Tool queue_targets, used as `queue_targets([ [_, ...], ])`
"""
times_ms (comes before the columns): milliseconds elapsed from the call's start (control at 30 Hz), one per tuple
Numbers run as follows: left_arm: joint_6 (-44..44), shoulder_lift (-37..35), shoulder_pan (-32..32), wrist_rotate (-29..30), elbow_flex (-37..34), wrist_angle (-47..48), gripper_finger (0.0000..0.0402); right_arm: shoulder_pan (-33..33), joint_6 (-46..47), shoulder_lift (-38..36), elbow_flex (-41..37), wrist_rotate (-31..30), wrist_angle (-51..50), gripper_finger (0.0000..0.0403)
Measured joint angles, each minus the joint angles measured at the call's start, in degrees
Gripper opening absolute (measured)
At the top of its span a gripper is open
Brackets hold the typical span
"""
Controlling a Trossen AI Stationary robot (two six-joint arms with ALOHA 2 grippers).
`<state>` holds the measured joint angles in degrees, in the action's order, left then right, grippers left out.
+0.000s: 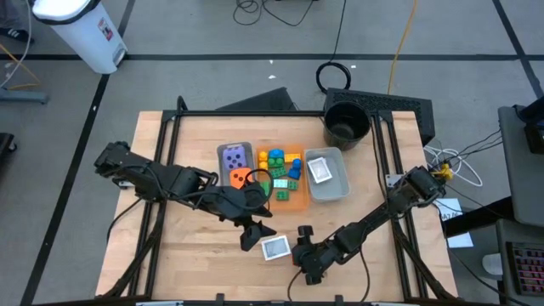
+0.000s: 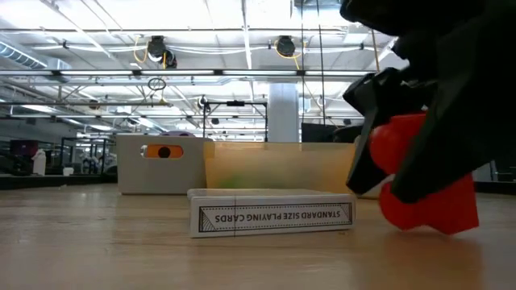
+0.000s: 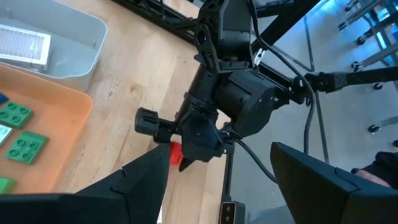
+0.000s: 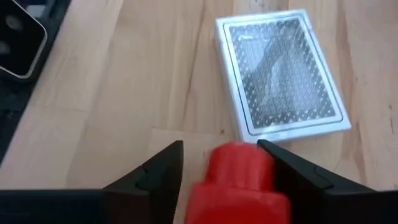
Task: Pick & Place Toys
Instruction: Put the red game piece into the orange bin
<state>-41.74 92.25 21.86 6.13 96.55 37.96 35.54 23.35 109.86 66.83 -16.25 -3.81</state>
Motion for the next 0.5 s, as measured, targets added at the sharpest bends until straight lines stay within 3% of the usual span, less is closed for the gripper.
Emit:
queue_targets([
  [333,-0.65,0.0,0.01,-0.02,0.0,0.01,0.0285,-0.76,1.49,0.04,-0.02,0.08,0.53,0.0147],
  [500,-0.86,0.0,0.03,-0.07,0.0,-0.01,0.0285,-0.75,1.48,0.03,-0.02,3.24,0.61,0.0126],
])
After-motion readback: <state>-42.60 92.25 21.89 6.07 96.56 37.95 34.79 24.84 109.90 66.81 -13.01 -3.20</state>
